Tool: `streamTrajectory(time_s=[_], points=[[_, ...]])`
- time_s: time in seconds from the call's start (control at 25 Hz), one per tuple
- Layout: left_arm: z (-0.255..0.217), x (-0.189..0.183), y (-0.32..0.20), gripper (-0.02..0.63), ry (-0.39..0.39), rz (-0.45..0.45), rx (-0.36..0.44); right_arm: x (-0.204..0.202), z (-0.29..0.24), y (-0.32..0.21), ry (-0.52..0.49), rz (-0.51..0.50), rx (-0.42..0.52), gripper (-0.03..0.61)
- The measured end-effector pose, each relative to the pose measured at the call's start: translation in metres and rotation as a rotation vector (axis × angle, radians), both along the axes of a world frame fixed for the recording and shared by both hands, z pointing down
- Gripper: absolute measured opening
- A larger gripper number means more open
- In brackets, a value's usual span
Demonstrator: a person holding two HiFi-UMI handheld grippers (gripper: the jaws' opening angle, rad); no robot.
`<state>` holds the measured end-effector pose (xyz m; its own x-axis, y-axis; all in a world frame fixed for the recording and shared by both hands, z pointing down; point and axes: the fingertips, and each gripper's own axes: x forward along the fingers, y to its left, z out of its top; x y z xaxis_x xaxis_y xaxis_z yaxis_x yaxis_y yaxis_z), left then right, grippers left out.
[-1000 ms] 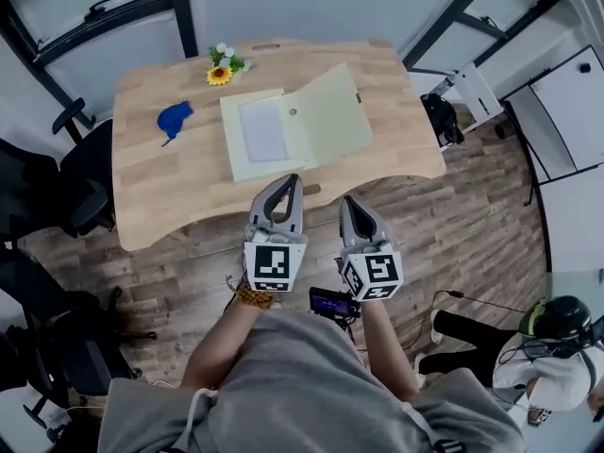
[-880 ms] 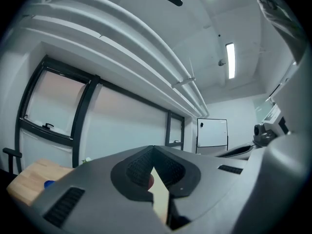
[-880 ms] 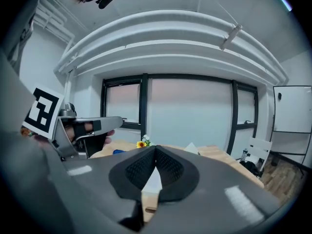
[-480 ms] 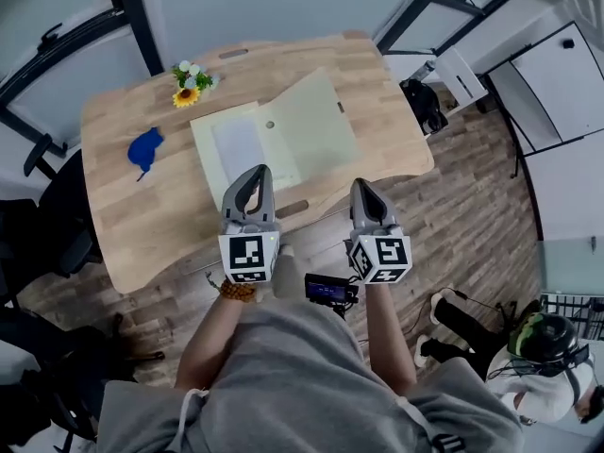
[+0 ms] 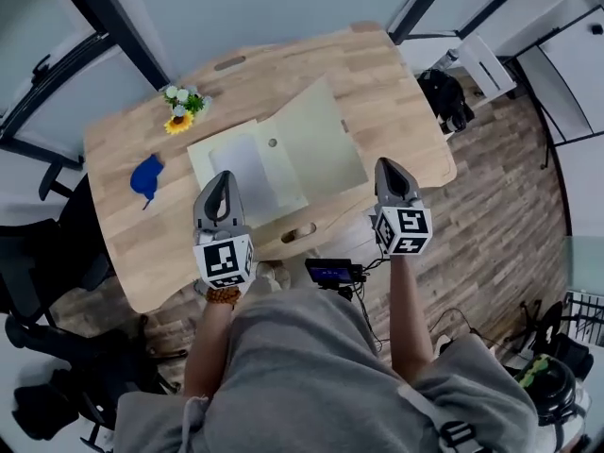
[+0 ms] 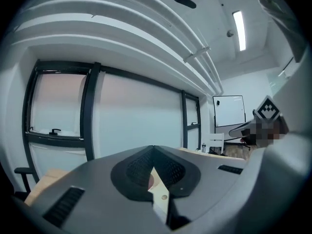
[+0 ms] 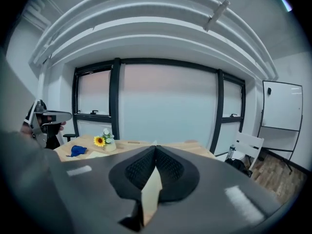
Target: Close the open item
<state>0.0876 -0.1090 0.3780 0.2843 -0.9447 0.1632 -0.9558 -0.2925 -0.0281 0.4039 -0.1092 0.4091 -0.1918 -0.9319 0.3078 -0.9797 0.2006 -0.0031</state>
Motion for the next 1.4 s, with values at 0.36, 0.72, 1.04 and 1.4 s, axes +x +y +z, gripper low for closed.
streamTrajectory(time_s=[0.36,0.72,1.04,1.4], points=[[0.024,-0.023,-0.037,0.008,-0.065,-0.122,-0.029,0.001,0.072,-0.077,-0.072,-0.15,-0.153,0.109],[0.093,-0.103,-0.034,0.008,-0.101,-0.221,-0.18,-0.009,0.123,-0.073,-0.06,-0.077,-0.309,0.158],[0.15,-0.131,-0.026,0.008,-0.112,-0.125,-0.265,-0.017,0.136,-0.039,-0.092,0.044,-0.369,0.161],[0.209,-0.149,-0.006,0.008,-0.094,0.035,-0.338,-0.04,0.116,-0.02,-0.052,0.186,-0.289,0.055]])
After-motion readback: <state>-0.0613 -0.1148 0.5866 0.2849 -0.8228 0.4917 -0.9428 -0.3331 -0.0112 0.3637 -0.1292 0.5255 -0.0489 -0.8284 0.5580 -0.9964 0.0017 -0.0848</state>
